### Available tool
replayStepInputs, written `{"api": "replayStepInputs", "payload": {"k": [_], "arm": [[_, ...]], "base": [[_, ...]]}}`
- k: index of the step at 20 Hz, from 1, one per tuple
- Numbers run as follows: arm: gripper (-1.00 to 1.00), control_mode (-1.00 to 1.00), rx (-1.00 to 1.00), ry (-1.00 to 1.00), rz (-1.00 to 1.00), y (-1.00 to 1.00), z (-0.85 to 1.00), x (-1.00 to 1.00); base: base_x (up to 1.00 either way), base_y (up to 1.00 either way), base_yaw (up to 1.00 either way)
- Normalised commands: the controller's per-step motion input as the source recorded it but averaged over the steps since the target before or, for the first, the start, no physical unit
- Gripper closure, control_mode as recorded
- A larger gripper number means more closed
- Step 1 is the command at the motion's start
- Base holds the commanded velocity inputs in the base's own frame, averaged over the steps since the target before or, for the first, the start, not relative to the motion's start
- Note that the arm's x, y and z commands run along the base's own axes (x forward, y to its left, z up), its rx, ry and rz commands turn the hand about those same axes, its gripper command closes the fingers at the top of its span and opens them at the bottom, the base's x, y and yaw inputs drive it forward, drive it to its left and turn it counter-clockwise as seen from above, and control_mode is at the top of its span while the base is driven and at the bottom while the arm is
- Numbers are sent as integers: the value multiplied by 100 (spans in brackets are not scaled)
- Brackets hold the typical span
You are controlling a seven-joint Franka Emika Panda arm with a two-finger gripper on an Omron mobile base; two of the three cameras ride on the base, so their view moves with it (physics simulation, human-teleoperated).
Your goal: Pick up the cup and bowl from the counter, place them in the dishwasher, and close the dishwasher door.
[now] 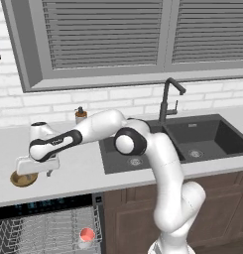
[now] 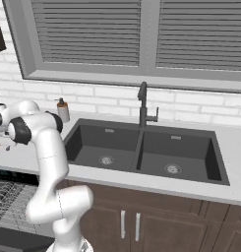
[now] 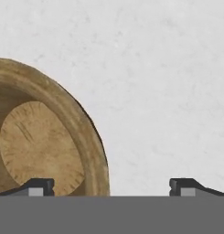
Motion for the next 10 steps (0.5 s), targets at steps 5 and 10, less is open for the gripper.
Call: {"api": "replayStepInputs", "payload": {"k": [5,10], "arm": [[-100,-100,0,0,7,7,-15,0],[-100,-100,0,0,6,16,-18,0]], "base": [[0,0,0],[0,0,0]]}}
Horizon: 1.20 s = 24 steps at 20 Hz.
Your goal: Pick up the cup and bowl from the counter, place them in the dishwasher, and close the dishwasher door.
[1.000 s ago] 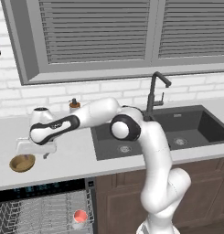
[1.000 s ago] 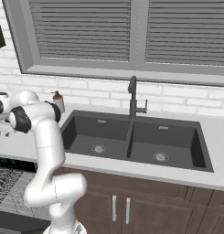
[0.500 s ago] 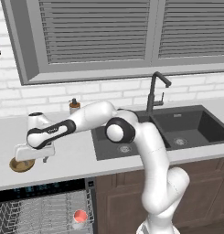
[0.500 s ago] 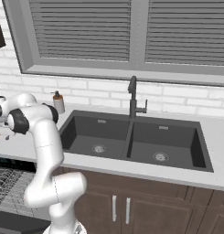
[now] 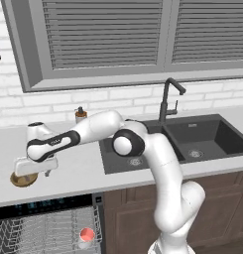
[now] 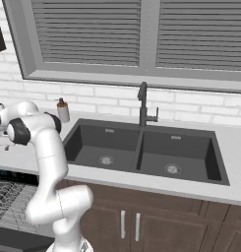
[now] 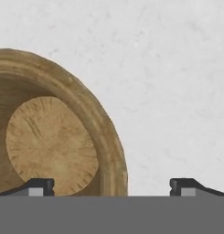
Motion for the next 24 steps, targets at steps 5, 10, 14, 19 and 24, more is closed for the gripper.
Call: {"api": "replayStepInputs", "payload": {"k": [5,10,14,19,24], "arm": [[-100,-100,0,0,4,21,-28,8],[100,-100,0,0,2,30,-34,9],[100,-100,0,0,0,8,-24,0],[100,-100,0,0,0,-5,-4,-15],[100,-100,0,-1,0,-44,12,-62]], "base": [[0,0,0],[0,0,0],[0,0,0],[0,0,0],[0,0,0]]}}
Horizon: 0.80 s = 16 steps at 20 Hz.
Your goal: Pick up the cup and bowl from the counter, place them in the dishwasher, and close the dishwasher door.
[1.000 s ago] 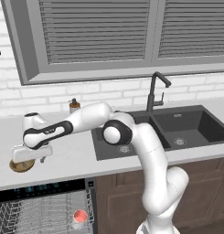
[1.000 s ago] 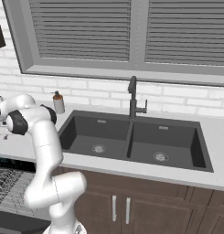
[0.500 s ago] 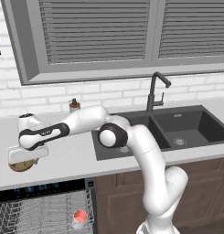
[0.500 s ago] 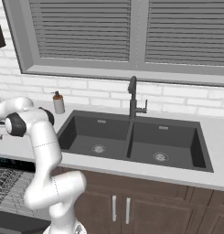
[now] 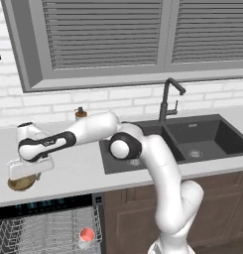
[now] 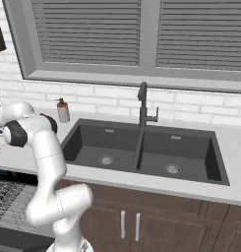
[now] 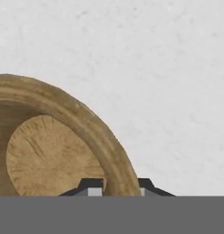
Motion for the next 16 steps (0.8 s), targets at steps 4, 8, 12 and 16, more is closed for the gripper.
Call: {"api": "replayStepInputs", "payload": {"k": [4,8,12,16], "arm": [[100,-100,0,-4,0,-77,26,-99],[100,-100,0,-5,0,-92,21,-100],[100,-100,0,-9,0,-99,1,-100],[100,-100,0,-6,0,-97,-1,-94]], "base": [[0,0,0],[0,0,0],[0,0,0],[0,0,0]]}}
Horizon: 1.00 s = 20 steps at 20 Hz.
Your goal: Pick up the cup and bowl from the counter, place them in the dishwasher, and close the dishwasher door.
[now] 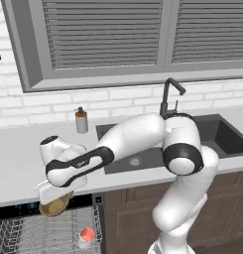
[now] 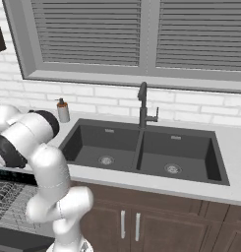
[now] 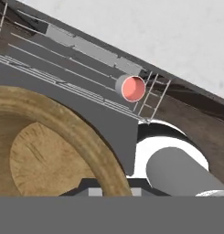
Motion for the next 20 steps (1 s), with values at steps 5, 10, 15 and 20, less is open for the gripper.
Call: {"api": "replayStepInputs", "payload": {"k": [5,10,15,20], "arm": [[100,-100,0,-5,-1,-57,-15,-56],[100,-100,0,-10,-4,-37,-38,-34],[100,-100,0,-9,-7,-30,-56,-3],[100,-100,0,-11,-6,-8,-58,13]], "base": [[0,0,0],[0,0,0],[0,0,0],[0,0,0]]}}
